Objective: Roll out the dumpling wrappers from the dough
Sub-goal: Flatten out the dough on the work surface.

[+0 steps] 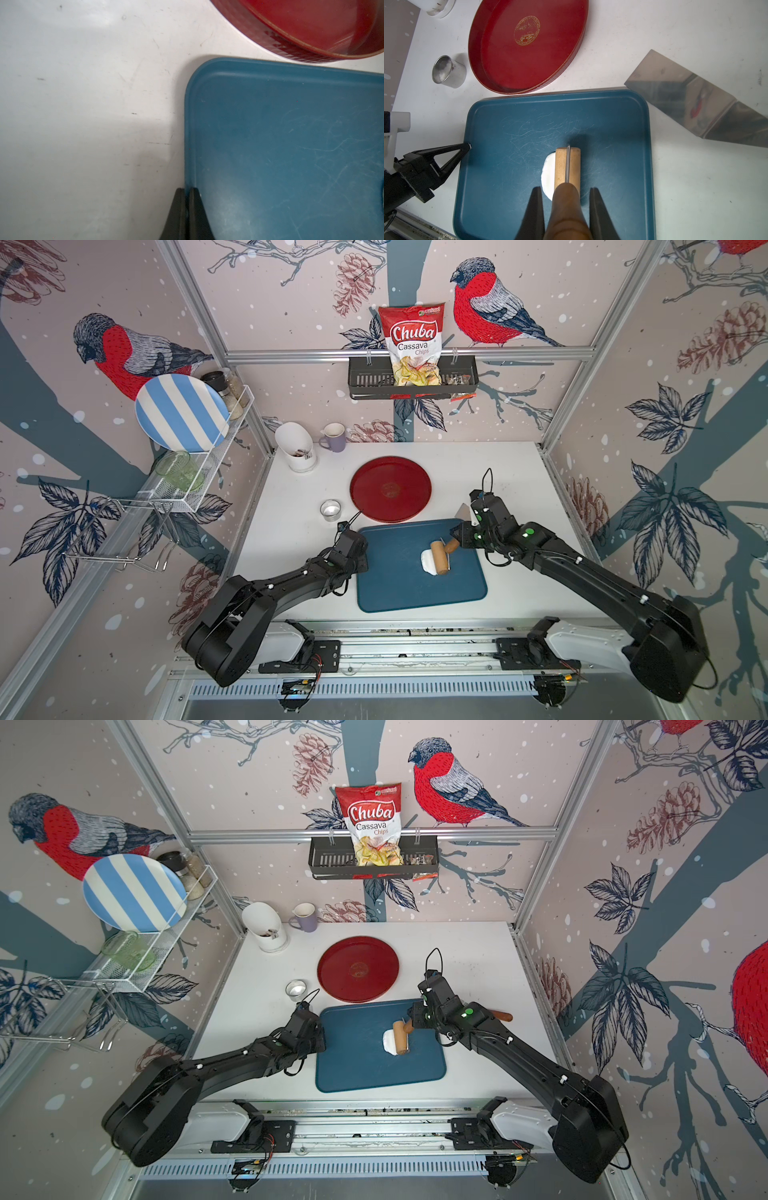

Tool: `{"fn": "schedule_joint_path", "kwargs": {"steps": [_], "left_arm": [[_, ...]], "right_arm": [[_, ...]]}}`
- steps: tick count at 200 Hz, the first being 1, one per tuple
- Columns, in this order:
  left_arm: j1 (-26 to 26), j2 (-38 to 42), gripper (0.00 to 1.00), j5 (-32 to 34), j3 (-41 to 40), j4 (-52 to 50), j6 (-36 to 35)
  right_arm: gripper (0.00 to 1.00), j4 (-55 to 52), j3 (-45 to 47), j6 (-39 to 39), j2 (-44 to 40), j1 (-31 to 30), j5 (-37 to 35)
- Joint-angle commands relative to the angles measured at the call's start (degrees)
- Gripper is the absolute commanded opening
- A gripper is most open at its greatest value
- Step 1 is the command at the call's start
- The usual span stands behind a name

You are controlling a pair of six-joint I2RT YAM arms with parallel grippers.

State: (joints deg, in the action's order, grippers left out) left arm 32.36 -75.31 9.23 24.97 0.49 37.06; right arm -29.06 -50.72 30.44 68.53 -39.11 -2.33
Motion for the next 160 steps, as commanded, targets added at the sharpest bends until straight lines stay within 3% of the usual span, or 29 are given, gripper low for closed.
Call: {"fn": "schedule_joint_path", "kwargs": {"steps": [1,58,160], "left_arm": [[-0.12,-0.28,0.00,-0.48,-0.01,-1.37,0.28],[-0.11,-0.24,0.00,-0.26,-0.10,-1.60,0.49],[-0.16,-0.19,0.00,-0.80,-0.05,-1.47,0.05]], "right_arm": [[0.00,-6.97,-0.13,2.11,-0.89,1.25,3.43],[0.00,-4.46,-1.62,1.58,-8.44,7.67,6.26],[0.00,0.38,2.64,-0.74,-6.40,9.40,11.40]]}}
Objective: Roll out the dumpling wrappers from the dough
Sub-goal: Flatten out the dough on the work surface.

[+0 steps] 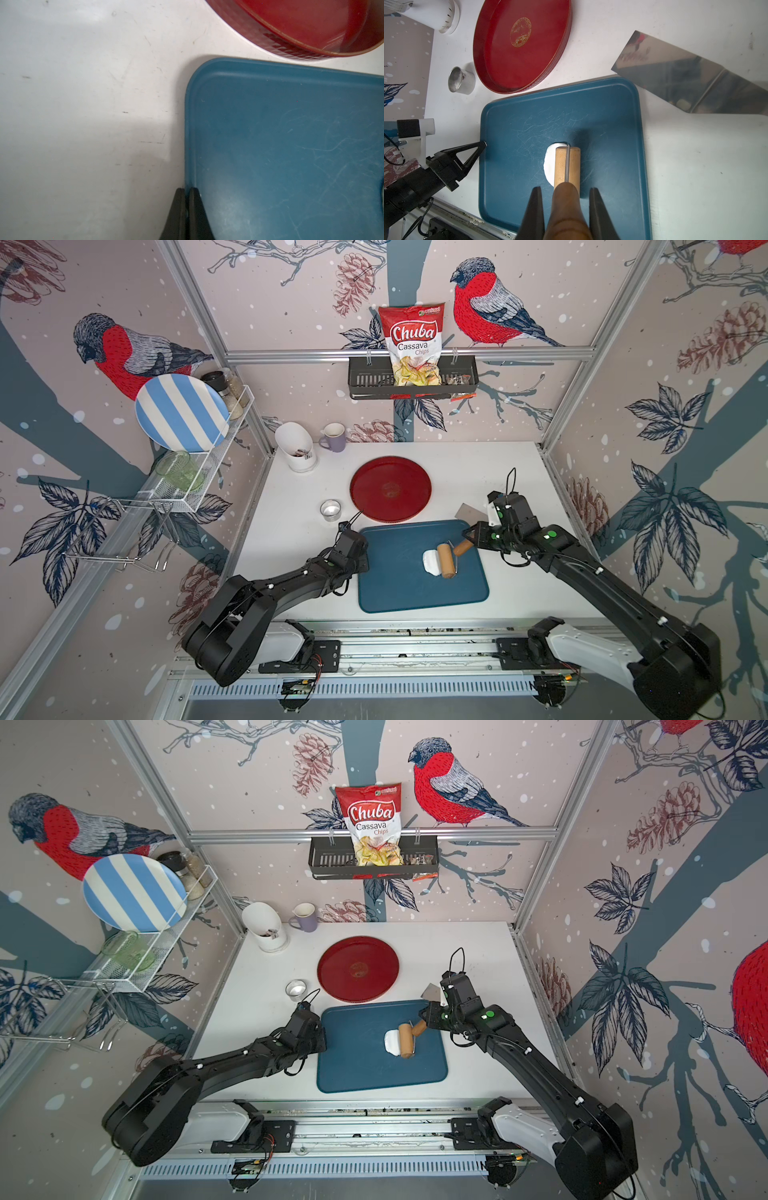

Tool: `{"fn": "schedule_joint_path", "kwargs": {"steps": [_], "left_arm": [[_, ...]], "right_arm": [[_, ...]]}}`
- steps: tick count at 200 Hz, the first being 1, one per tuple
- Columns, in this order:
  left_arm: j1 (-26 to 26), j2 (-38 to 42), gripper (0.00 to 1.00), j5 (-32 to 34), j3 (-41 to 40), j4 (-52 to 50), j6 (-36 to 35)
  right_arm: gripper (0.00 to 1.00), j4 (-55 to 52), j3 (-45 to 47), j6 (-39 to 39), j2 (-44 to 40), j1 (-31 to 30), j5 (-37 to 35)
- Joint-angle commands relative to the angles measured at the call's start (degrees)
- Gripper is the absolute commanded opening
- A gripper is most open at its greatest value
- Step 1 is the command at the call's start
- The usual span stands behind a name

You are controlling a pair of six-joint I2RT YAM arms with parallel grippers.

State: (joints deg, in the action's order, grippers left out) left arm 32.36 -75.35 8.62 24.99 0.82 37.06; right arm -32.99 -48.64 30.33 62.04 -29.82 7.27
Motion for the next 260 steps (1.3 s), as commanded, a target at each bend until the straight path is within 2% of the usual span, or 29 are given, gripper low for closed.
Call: {"fn": "schedule_joint_path", "kwargs": {"steps": [1,71,157,260], "left_arm": [[-0.13,-0.15,0.00,-0.19,-0.05,-1.84,0.04],[-0.11,-0.33,0.00,-0.24,0.05,-1.79,-0.05],[-0.15,-0.06,0.00,-0.27,0.01,-1.79,-0.06],[-0.10,-0.15,0.00,-0.36,-0.08,-1.71,-0.06]], "right_arm": [[0.00,4.37,0.57,-0.62,0.09,0.02,1.84],[0.00,8.12,3.88,-1.85,-0.56,-0.01,1.62],[0.00,4.82,5.25,-0.84,-0.08,-0.71,1.87],[0.00,2.37,4.01,1.64,1.30,-4.24,-1.63]]}}
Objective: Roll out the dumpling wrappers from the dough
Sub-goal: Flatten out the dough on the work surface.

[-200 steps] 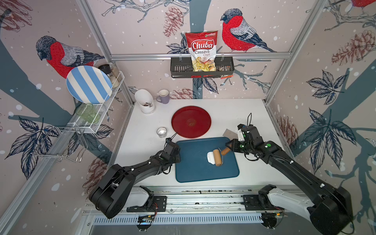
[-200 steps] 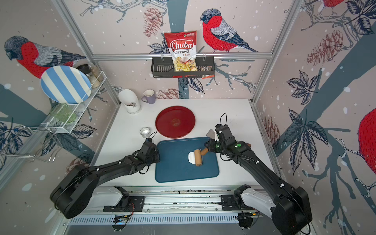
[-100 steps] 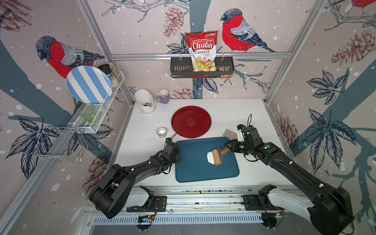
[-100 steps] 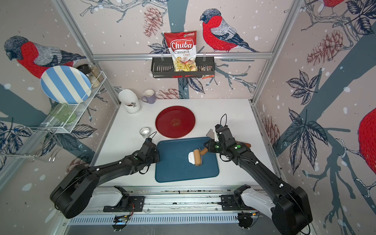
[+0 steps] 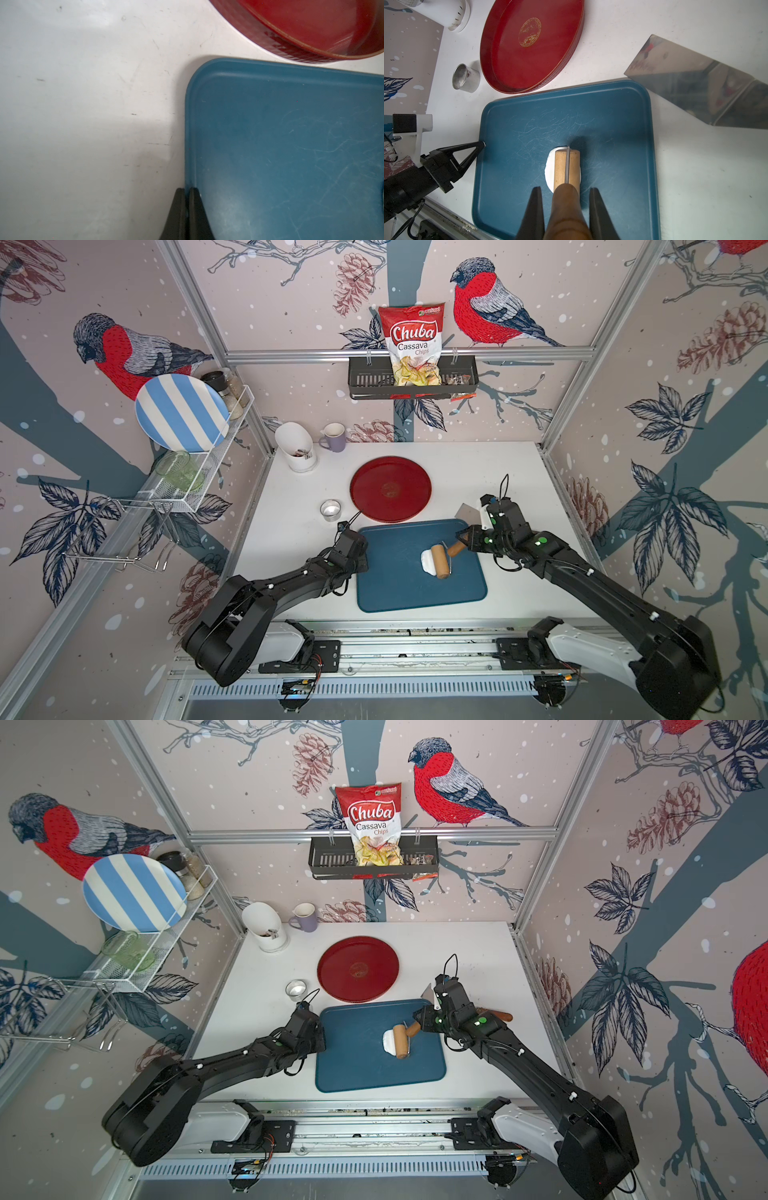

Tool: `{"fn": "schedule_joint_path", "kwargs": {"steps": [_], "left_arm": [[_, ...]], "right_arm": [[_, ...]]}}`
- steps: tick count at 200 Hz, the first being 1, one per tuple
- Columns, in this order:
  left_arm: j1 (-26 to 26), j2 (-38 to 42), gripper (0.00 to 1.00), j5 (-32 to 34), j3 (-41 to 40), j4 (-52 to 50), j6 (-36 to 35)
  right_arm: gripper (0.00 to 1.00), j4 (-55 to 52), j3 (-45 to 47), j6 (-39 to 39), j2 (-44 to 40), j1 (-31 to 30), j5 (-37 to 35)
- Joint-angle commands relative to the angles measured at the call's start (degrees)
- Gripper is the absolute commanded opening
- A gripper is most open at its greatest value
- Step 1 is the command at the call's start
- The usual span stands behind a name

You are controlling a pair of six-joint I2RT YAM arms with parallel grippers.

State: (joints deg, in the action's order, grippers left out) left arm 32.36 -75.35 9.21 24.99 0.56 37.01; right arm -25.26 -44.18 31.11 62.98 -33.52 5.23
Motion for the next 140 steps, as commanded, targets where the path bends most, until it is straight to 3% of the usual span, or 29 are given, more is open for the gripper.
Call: {"fn": "schedule_joint_path", "kwargs": {"steps": [1,47,87,115,140], "left_arm": [[-0.10,-0.15,0.00,-0.95,-0.05,-1.44,-0.01],[-0.11,-0.41,0.00,-1.31,0.13,-1.45,-0.17],[-0.11,-0.55,0.00,-1.48,0.65,-2.08,-0.34],[-0.16,0.13,0.32,-1.88,1.28,-3.42,-0.13],[-0.13,2.11,0.41,-2.35,1.47,-5.19,0.47]], "right_arm": [[0.00,-5.44,-0.55,0.87,0.33,-0.48,0.35],[0.00,-2.70,-3.15,1.23,-6.13,5.65,3.04],[0.00,-1.78,-4.45,0.49,-5.18,7.41,5.84],[0.00,-0.94,-3.46,-0.12,-3.94,7.86,8.10],[0.00,-0.06,-2.25,-0.78,-4.04,7.87,9.08]]}}
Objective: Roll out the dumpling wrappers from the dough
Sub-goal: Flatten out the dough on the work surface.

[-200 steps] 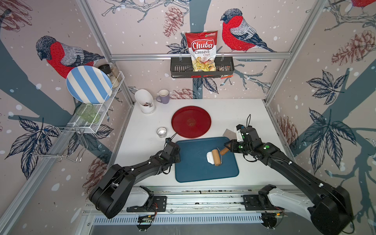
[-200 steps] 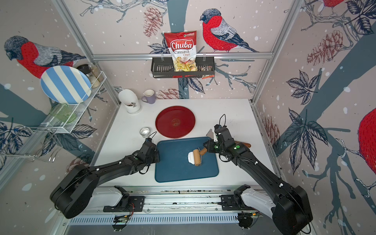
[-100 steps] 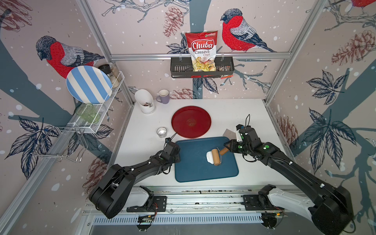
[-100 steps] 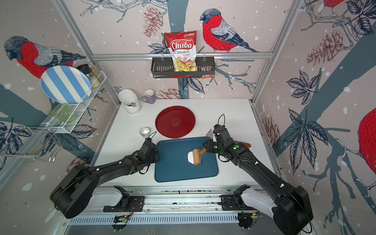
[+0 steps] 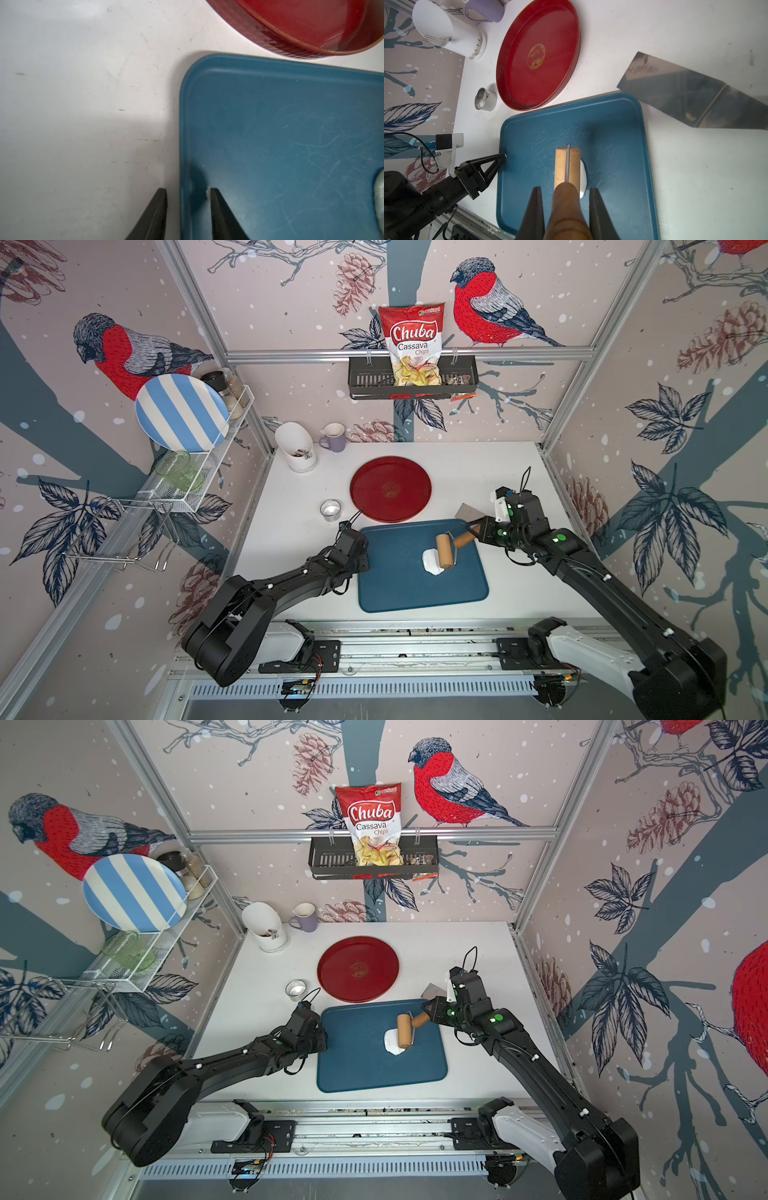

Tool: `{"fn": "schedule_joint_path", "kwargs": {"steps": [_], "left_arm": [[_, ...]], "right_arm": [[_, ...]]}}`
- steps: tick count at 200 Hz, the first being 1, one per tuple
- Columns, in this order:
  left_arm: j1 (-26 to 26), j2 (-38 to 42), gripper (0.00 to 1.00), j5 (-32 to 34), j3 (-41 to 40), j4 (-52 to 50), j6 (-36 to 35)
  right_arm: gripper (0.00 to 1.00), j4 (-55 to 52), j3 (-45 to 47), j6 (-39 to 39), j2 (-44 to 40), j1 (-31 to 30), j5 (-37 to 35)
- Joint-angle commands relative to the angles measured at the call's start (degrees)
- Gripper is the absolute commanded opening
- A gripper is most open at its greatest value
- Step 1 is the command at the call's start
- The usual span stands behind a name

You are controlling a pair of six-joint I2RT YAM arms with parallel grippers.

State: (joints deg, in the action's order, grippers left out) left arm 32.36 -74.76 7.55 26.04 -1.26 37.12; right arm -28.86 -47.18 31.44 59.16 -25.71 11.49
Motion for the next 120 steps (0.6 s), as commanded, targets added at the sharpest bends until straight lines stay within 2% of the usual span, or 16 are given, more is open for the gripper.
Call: {"fn": "schedule_joint_path", "kwargs": {"steps": [1,32,69,91,120], "left_arm": [[-0.12,1.62,0.41,-0.69,0.42,-3.48,0.43],[-0.14,4.98,0.47,-1.60,-0.59,-5.77,1.78],[1.39,6.82,0.47,-2.45,-1.97,-7.22,3.94],[2.81,6.73,0.42,-1.89,-2.65,-7.53,5.02],[3.50,6.08,0.29,-1.58,-3.47,-6.57,5.44]], "right_arm": [[0.00,3.55,0.80,-1.07,-0.24,0.02,2.88],[0.00,4.26,1.84,-1.77,-1.23,0.29,3.12],[0.00,5.65,2.62,-1.80,-1.93,0.75,3.50],[0.00,5.82,2.88,-1.91,-1.82,1.03,3.86],[0.00,5.81,3.32,-2.12,-2.03,1.37,3.91]]}}
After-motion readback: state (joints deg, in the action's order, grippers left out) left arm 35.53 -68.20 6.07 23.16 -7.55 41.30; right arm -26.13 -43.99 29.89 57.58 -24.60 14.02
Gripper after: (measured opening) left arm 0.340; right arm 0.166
